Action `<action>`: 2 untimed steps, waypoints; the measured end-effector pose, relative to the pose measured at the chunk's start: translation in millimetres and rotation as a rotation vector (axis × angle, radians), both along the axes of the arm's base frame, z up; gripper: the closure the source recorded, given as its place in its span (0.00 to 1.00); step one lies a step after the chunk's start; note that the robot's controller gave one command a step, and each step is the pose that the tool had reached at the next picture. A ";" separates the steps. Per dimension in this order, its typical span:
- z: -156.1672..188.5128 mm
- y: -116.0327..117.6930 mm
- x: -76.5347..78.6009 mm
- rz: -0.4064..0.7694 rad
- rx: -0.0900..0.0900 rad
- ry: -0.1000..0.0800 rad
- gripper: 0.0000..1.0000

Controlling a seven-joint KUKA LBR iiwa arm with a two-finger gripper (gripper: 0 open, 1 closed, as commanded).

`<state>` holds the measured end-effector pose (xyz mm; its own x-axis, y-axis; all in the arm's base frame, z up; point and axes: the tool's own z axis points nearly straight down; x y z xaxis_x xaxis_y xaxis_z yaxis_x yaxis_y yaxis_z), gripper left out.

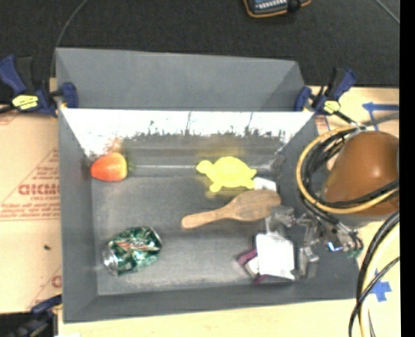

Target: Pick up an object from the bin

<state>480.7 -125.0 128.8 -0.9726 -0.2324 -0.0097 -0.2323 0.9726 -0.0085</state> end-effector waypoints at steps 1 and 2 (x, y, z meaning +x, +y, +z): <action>-27.8 22.4 5.9 0.147 -0.006 -0.010 0.00; -56.8 11.6 21.2 0.120 -0.004 -0.001 0.00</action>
Offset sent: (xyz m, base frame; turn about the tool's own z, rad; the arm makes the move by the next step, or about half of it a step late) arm 0.0201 0.0126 -0.0588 -0.1168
